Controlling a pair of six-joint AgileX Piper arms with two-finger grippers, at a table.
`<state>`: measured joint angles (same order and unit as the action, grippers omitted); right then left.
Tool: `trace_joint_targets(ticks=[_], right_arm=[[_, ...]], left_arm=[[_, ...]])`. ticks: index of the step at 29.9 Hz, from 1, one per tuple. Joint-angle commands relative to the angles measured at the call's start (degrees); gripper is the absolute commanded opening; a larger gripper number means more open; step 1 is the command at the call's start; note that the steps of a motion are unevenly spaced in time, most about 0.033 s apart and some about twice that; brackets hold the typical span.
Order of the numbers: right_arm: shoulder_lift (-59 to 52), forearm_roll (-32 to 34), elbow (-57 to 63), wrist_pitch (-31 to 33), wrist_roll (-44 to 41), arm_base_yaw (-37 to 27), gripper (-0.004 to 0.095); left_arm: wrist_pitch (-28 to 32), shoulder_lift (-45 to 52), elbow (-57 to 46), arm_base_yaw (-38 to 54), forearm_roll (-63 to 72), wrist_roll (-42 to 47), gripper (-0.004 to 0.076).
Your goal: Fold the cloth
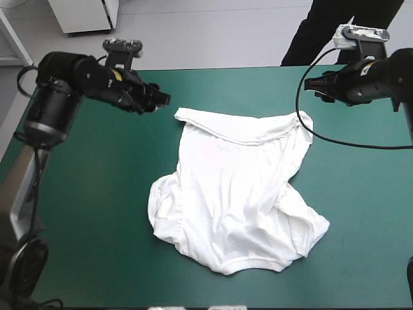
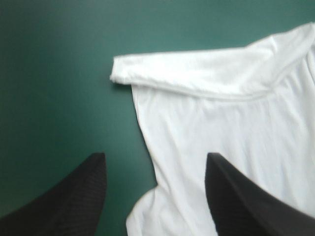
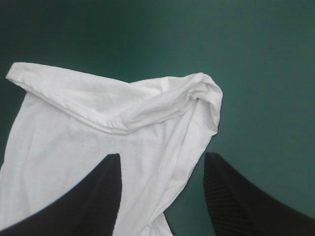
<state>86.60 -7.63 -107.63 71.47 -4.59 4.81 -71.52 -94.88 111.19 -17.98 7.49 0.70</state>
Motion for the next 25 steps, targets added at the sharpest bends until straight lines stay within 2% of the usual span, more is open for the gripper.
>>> trace_joint_targets(ticks=[1,7,14,25], right_arm=[[-4.3,-0.5,-1.7,0.0,-0.2,-0.5,0.0481],[-5.6,-0.6,-1.7,0.0,-0.7,-0.5,0.0482],[-5.6,-2.5,-1.7,0.0,-0.8,-0.5,0.0481],[-5.6,-2.3,-1.7,0.0,-0.2,-0.5,0.0481]], left_arm=[[-2.3,10.8,-10.4,-2.0,-1.2,3.0,0.0425],[-2.3,18.8,-27.4,-9.6,-9.0,11.8,0.0422],[-1.8,19.9,-43.3,-15.5,-8.7,19.1,0.0422],[9.2,19.8,-54.2,-15.6,-3.8,23.1,0.0422]])
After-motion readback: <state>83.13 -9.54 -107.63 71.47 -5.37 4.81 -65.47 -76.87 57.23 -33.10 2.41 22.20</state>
